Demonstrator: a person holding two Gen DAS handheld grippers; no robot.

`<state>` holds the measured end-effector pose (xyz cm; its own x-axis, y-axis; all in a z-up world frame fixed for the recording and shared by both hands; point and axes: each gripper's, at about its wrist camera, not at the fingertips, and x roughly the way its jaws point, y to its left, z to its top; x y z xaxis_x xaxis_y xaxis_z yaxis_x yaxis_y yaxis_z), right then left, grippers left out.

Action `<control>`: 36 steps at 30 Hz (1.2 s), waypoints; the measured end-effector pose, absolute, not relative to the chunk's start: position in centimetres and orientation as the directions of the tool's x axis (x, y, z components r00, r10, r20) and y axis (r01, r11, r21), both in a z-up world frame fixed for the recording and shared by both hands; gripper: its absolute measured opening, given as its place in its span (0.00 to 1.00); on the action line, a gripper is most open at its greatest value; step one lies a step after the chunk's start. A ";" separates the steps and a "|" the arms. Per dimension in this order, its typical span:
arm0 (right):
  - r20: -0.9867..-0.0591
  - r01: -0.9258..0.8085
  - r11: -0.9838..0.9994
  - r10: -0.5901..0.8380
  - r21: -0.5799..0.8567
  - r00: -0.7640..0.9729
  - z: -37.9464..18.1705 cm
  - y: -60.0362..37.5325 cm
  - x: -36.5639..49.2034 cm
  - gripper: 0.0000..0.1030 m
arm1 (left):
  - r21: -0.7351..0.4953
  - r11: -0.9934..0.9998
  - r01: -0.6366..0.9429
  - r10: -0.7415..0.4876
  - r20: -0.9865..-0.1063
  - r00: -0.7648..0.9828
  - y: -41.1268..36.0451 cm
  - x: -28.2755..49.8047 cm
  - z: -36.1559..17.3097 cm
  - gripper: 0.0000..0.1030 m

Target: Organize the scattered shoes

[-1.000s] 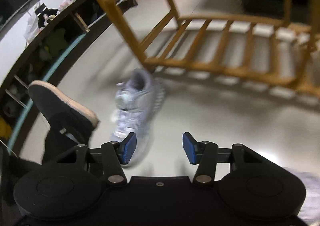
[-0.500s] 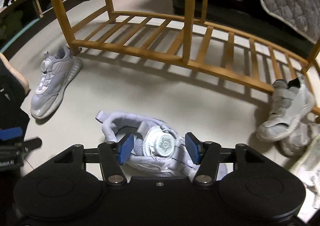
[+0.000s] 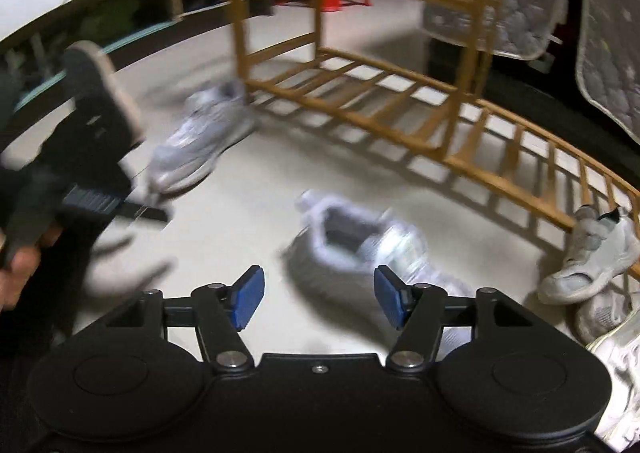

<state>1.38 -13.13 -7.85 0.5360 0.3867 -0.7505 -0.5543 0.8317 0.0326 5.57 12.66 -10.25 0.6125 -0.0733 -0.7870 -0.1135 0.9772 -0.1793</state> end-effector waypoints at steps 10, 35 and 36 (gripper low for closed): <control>-0.756 -0.632 0.774 0.437 0.040 0.487 -13.9 -10.2 -2.5 0.62 | -0.166 0.978 -0.125 -0.054 -0.784 0.619 13.0 5.4 -10.2 0.73; -0.658 -0.615 0.788 0.472 0.016 0.587 -19.0 -10.4 -4.4 1.00 | -0.147 0.984 -0.103 -0.053 -0.788 0.614 12.7 5.5 -10.4 0.73; -0.652 -0.616 0.788 0.475 0.017 0.591 -19.1 -10.5 -4.5 1.00 | -0.144 0.984 -0.102 -0.052 -0.788 0.613 12.6 5.5 -10.4 0.73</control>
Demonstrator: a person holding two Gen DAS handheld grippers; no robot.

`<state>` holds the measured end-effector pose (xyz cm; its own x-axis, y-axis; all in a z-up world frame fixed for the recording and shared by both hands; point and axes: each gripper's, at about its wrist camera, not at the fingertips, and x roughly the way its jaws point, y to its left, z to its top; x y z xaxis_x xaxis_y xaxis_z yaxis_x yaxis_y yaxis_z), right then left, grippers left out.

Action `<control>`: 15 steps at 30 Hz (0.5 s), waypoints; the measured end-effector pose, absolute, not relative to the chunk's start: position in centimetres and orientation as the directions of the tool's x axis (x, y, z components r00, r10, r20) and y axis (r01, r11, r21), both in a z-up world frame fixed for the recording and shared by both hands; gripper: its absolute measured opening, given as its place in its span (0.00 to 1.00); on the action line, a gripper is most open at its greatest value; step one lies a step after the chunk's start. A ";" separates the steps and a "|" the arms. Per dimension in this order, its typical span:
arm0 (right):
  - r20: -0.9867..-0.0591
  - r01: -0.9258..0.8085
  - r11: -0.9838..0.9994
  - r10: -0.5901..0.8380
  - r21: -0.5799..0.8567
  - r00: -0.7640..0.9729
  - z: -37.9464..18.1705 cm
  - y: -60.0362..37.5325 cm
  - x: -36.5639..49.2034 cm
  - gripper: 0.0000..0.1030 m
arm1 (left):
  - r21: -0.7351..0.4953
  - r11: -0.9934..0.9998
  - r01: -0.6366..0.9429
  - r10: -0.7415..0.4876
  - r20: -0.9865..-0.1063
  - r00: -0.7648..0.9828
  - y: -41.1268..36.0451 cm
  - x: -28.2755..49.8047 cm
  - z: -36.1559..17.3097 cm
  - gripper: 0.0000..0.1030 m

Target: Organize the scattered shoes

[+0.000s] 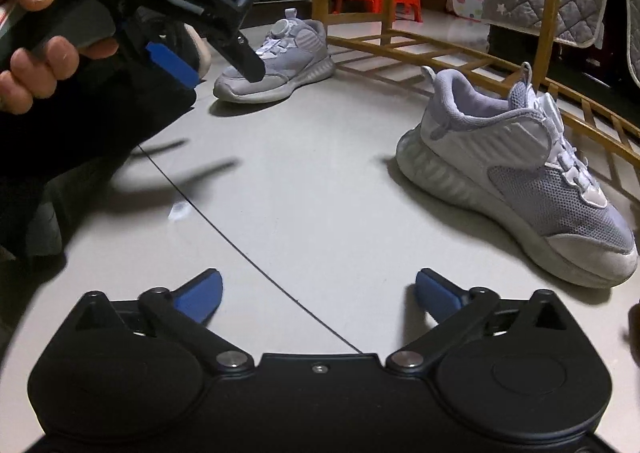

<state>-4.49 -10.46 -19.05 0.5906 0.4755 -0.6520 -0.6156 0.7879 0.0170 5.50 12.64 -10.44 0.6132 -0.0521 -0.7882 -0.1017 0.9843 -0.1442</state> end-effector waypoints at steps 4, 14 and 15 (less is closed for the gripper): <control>-0.642 -0.620 0.784 0.485 0.019 0.594 -19.2 -10.7 -4.5 1.00 | -0.134 0.987 -0.091 -0.051 -0.792 0.608 12.4 5.5 -10.5 0.73; -0.643 -0.621 0.783 0.485 0.019 0.592 -19.1 -10.5 -4.5 1.00 | -0.126 0.989 -0.075 -0.054 -0.789 0.612 12.3 5.4 -10.5 0.73; -0.643 -0.621 0.784 0.485 0.019 0.593 -19.2 -10.5 -4.6 1.00 | -0.130 0.989 -0.076 -0.056 -0.788 0.614 12.3 5.4 -10.5 0.73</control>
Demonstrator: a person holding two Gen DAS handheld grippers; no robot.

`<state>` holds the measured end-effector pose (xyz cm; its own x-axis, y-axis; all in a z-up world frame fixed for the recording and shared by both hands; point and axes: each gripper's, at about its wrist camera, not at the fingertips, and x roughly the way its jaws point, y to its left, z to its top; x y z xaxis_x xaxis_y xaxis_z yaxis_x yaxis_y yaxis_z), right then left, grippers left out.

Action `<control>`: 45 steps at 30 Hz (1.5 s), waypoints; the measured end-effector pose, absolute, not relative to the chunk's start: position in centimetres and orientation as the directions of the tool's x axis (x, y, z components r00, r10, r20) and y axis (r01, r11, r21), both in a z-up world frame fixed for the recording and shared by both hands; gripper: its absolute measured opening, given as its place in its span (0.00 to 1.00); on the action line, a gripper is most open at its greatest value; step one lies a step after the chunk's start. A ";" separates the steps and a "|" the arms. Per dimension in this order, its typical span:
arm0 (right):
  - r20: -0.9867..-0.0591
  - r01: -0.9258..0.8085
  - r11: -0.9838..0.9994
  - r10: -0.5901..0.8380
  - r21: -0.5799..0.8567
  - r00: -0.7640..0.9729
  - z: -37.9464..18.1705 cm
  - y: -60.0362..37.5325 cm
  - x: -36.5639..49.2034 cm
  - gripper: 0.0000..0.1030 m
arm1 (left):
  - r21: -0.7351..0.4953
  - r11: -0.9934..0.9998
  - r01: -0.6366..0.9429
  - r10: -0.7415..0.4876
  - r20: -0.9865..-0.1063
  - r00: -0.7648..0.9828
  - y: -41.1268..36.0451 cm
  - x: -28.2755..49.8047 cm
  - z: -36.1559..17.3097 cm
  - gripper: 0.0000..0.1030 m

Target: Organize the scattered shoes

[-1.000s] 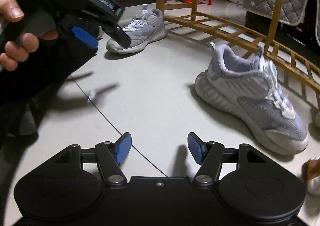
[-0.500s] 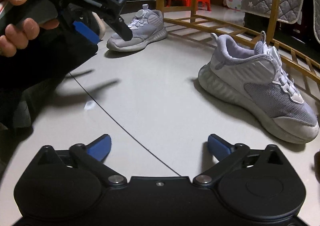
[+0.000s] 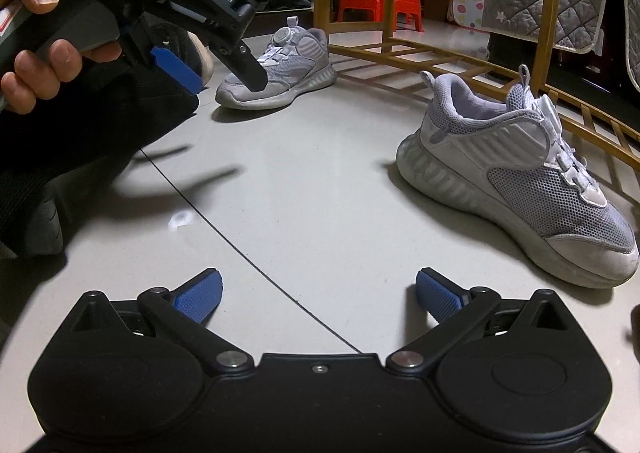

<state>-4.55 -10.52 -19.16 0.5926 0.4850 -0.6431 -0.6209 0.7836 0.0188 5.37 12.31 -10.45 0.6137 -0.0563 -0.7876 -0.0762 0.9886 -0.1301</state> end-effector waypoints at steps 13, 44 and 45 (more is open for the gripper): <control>-0.643 -0.632 0.775 0.493 0.019 0.586 -19.1 -10.9 -4.3 1.00 | -0.091 0.996 -0.019 -0.061 -0.792 0.607 11.3 5.2 -10.7 0.73; -0.643 -0.635 0.772 0.496 0.020 0.583 -19.1 -11.0 -4.3 1.00 | -0.107 0.994 -0.030 -0.072 -0.823 0.564 10.7 3.4 -8.5 0.73; -0.643 -0.635 0.772 0.496 0.020 0.583 -19.1 -11.0 -4.3 1.00 | -0.105 0.994 -0.024 -0.073 -0.821 0.566 10.7 3.4 -8.4 0.73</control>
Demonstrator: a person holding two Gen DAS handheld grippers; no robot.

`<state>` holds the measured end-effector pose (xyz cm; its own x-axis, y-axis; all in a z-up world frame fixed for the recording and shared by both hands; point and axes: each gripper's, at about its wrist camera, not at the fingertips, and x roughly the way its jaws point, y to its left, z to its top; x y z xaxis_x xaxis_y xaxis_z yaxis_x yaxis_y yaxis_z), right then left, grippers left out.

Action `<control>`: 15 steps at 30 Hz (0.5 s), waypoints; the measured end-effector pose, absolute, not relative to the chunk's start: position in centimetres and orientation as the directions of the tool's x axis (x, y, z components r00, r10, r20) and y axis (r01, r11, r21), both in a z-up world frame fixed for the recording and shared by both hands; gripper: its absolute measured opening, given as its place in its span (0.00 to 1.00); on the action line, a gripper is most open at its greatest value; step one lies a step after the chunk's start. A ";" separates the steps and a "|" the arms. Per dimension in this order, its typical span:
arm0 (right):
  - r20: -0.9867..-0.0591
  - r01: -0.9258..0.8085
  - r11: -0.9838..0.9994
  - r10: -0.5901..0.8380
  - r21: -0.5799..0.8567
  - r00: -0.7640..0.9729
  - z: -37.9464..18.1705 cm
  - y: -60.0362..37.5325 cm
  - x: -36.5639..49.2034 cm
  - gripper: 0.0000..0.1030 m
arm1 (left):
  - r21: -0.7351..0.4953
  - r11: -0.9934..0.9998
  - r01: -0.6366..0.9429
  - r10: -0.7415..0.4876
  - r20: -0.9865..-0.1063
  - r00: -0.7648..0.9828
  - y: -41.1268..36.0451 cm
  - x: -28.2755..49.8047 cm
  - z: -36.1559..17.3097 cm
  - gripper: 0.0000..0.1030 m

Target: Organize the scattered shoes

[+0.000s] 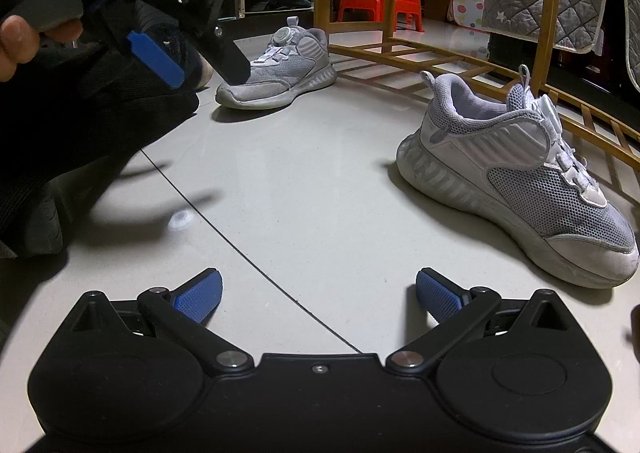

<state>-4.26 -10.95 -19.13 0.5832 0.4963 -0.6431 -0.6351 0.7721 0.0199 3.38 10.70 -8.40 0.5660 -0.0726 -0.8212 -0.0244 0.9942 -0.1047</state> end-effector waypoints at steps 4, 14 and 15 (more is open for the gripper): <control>-0.643 -0.635 0.772 0.496 0.020 0.583 -19.1 -11.0 -4.3 1.00 | -0.106 0.994 -0.031 -0.071 -0.828 0.556 11.1 3.8 -8.1 0.78; -0.643 -0.635 0.772 0.496 0.020 0.583 -19.1 -11.0 -4.3 1.00 | -0.021 0.998 -0.051 0.016 -0.773 0.635 10.1 6.1 -8.6 0.80; -0.643 -0.635 0.772 0.496 0.020 0.583 -19.1 -11.0 -4.3 1.00 | -0.018 0.998 -0.053 0.020 -0.770 0.638 10.0 6.3 -8.8 0.80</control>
<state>-4.27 -10.95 -19.12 0.5832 0.4960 -0.6433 -0.6351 0.7722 0.0197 6.26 9.98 -8.81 0.6380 0.0198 -0.7698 -0.0528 0.9984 -0.0181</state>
